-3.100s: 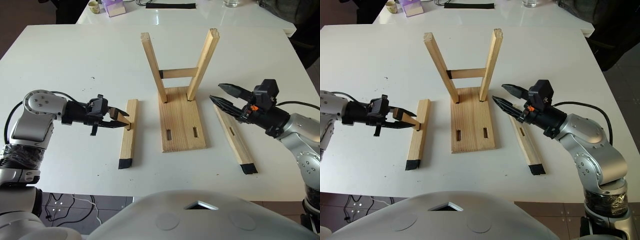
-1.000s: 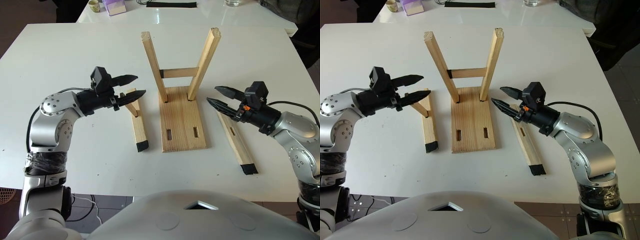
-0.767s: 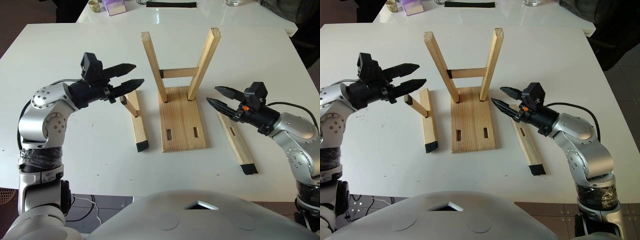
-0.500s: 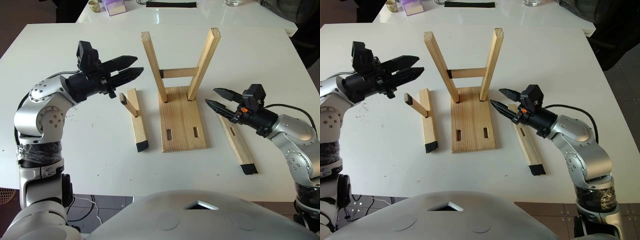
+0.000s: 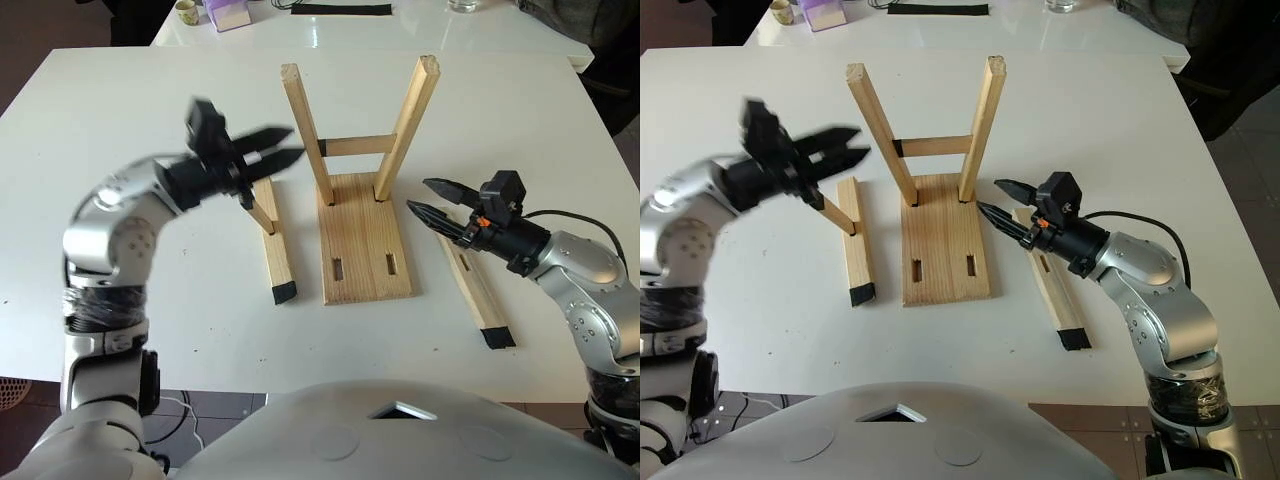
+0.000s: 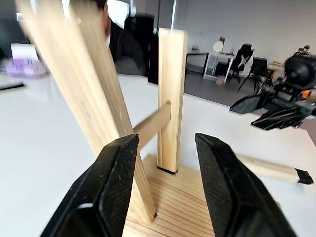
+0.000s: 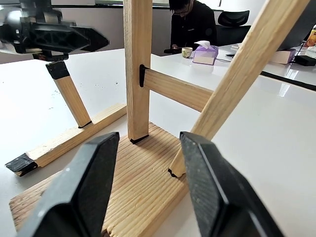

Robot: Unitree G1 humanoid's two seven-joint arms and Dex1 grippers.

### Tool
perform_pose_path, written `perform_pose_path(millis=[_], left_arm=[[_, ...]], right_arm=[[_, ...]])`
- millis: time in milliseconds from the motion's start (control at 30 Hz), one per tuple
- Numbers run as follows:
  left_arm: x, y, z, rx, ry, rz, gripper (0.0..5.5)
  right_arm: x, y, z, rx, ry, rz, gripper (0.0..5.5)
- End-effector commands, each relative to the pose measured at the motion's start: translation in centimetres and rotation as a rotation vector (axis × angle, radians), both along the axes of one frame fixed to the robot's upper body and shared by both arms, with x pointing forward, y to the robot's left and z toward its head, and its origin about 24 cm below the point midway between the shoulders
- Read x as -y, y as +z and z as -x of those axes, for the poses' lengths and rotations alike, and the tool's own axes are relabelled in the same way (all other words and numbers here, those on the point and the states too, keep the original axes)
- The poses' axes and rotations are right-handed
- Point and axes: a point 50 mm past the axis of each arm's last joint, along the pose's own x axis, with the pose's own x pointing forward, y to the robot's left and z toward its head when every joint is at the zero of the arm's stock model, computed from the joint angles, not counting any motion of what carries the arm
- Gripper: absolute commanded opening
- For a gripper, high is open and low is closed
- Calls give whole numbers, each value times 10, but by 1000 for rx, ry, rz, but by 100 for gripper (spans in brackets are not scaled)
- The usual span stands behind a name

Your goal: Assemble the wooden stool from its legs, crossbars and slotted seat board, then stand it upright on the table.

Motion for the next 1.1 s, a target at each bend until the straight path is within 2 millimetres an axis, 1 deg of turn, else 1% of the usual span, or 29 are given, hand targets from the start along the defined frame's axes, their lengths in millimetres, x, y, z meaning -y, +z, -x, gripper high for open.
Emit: perform_pose_path(millis=[33,67,133,233,267,300,333,367,400,500,533,567,600,667,733,800,900,1033,1100], left_arm=[[4,-20,-1,-100,0,-15,214],[7,-10,-3,-72,-8,9,214],[11,24,-2,8,-42,75,214],[20,78,11,136,-143,136,214],[23,89,18,171,-178,126,214],[25,94,26,189,-216,97,214],[26,94,34,188,-248,61,214],[27,86,42,168,-281,-8,214],[26,71,48,136,-294,-100,214],[8,6,56,23,-156,-372,214],[4,-14,64,-12,-123,-427,214],[3,-28,73,-38,-111,-452,214],[7,-38,82,-59,-120,-441,214],[16,-56,94,-33,-153,-451,214],[22,-64,100,-9,-178,-455,214],[20,-67,100,2,-185,-468,214],[6,-70,94,12,-174,-530,214],[-14,-66,85,16,-167,-625,214],[-22,-65,85,2,-194,-670,214]], right_arm=[[-1,1,-2,12,-2,2,226],[-1,1,-2,14,-3,2,226],[-1,1,-1,16,-4,1,226],[0,1,2,15,-14,-2,226],[0,1,3,15,-19,-4,226],[0,0,3,15,-23,-6,226],[0,0,4,15,-28,-10,226],[0,-1,5,15,-34,-13,226],[-1,-1,6,14,-40,-16,226],[-1,-5,10,2,-50,-6,226],[0,-8,11,-5,-49,9,226],[1,-9,12,-10,-49,20,226],[2,-10,12,-12,-51,24,226],[3,-8,11,-8,-49,21,226],[3,-8,9,-7,-37,33,226],[2,-9,9,-6,-23,45,226],[2,-9,10,-5,-29,45,226],[2,-11,13,-10,-39,40,226],[1,-13,15,-15,-47,36,226]])
